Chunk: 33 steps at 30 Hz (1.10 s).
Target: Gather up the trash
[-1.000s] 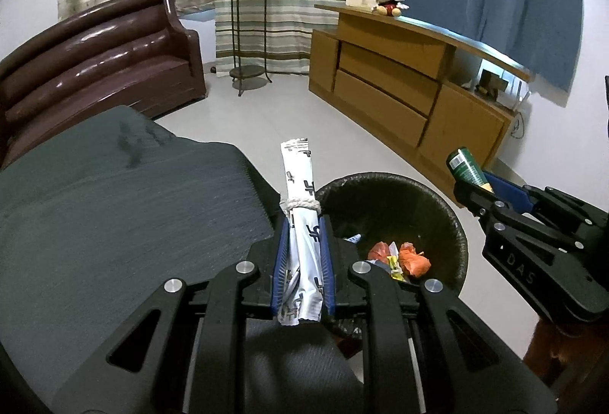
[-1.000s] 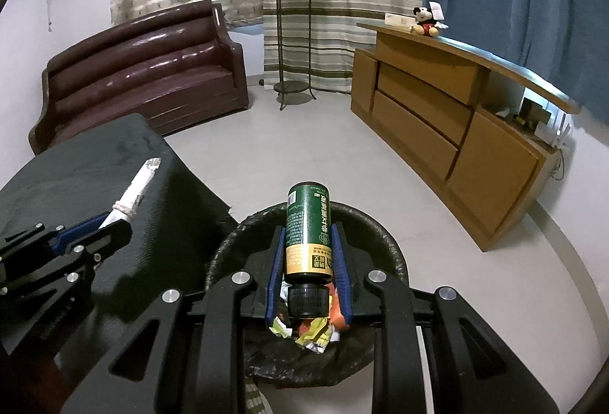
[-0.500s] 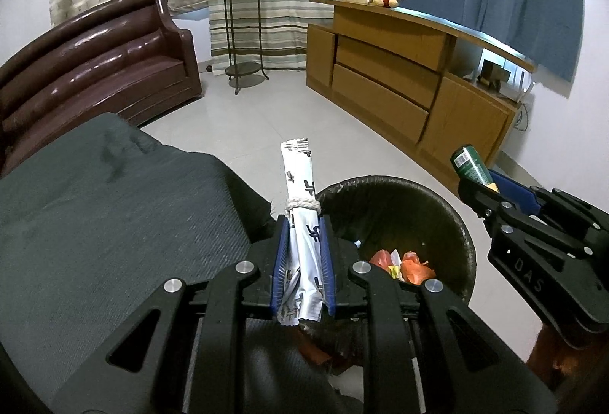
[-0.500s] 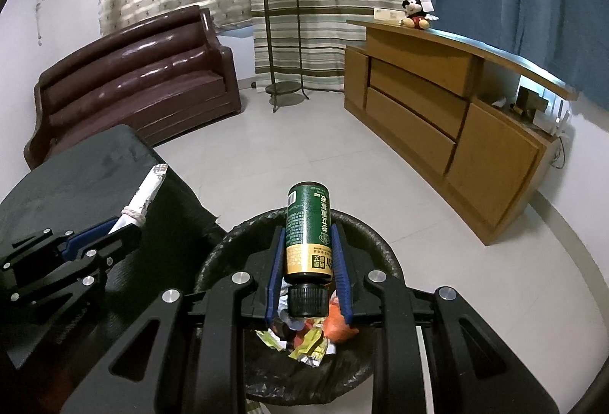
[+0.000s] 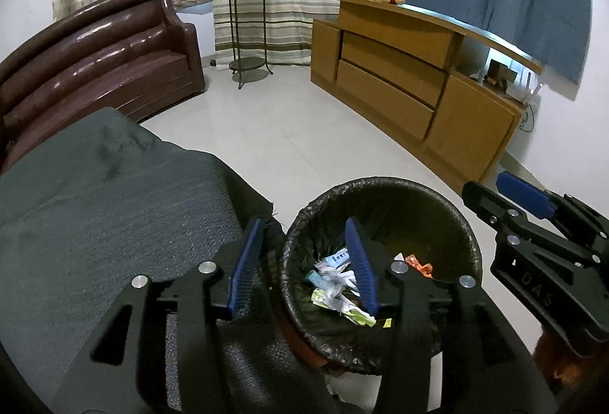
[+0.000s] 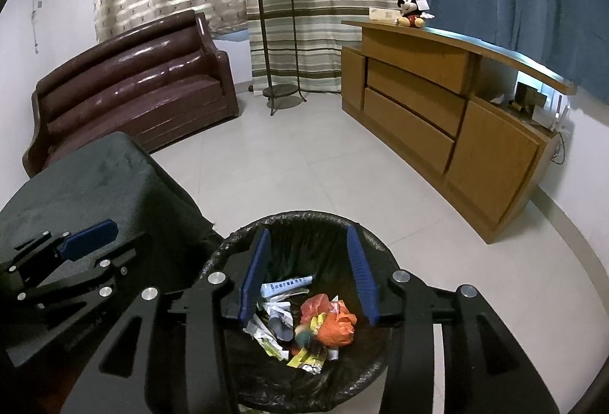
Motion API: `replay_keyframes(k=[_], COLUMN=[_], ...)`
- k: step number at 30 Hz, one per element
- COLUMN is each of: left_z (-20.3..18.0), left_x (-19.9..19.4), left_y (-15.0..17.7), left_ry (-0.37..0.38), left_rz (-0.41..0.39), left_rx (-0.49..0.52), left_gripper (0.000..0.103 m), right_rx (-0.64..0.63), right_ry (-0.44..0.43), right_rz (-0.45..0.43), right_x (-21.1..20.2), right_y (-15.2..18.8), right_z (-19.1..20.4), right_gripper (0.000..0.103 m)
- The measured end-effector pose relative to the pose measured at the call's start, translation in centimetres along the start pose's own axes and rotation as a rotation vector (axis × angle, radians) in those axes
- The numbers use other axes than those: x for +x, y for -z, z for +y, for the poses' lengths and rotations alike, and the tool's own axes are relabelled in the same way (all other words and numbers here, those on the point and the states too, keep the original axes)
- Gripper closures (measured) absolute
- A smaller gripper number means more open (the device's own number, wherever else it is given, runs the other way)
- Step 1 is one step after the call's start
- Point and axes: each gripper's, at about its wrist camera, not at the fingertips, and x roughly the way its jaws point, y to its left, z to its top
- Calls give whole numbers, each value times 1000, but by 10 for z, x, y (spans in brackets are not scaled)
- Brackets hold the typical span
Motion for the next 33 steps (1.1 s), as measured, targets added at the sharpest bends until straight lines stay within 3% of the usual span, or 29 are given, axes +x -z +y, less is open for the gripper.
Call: replay_keyframes(k=[12,33], left_z=[5,20], left_x=[-13,-75], left_y=[4,35], left_ry=[-12,-57], left_rz=[-26,-71], left_rx=[-17,-71], left_gripper=[43,24], right_rx=[-13,-49], right_ry=[12,3], right_rz=[-19,-36], right_x=[-6,-51], right_y=[-1,18], right_z=[3,16], right_gripper=[47,40])
